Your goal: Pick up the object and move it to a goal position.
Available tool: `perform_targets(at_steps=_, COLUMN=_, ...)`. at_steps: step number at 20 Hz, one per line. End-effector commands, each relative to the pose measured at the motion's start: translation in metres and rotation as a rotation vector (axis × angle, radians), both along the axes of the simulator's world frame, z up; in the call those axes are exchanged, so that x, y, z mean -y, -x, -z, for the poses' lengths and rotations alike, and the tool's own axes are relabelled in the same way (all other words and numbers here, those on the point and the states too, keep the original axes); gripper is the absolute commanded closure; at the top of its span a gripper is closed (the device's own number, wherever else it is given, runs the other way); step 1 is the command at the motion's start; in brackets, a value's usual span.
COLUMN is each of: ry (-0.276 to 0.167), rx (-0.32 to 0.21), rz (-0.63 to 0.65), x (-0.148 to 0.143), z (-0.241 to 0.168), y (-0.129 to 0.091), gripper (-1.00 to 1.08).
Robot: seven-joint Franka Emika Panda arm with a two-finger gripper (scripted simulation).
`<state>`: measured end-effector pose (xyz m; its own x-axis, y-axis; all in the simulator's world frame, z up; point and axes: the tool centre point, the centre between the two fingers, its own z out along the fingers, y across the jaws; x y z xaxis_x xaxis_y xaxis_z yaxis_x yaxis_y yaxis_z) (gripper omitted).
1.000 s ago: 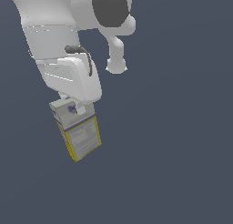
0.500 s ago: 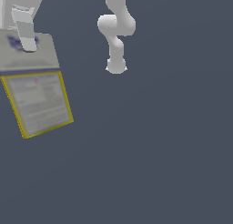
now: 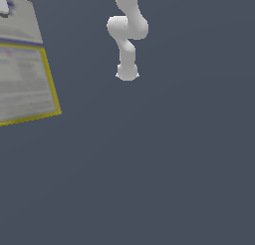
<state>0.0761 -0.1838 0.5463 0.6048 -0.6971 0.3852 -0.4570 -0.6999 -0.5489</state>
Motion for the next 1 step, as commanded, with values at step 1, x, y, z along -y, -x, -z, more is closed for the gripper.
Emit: perform_targets(at_steps=1, ry=-0.002, rx=0.005, rz=-0.002, x=0.0009, z=-0.0022, y=0.0009, gripper=1.08)
